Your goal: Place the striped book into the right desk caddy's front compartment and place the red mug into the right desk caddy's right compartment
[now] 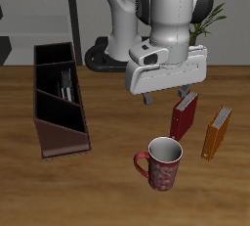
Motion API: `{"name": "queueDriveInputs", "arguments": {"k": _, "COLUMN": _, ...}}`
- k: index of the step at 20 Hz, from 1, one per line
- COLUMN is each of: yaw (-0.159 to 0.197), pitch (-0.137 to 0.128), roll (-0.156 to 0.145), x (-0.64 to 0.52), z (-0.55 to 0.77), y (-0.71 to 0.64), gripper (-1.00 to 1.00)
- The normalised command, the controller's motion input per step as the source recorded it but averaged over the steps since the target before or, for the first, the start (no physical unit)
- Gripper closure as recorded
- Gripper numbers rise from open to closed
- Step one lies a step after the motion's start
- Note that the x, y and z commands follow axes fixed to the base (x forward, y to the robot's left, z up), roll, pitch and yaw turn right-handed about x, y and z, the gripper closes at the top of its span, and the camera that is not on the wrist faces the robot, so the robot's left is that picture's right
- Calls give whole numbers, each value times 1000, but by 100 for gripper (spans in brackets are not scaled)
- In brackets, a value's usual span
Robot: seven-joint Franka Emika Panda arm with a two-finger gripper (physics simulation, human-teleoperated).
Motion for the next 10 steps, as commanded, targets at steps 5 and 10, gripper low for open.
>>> {"name": "queueDriveInputs", "arguments": {"k": 5, "yaw": 46, "pitch": 0, "roll": -13, "x": 83, "z": -38, "y": 33, "gripper": -100}}
{"name": "queueDriveInputs", "arguments": {"k": 10, "yaw": 51, "pitch": -6, "roll": -3, "x": 61, "z": -91, "y": 115, "gripper": -100}}
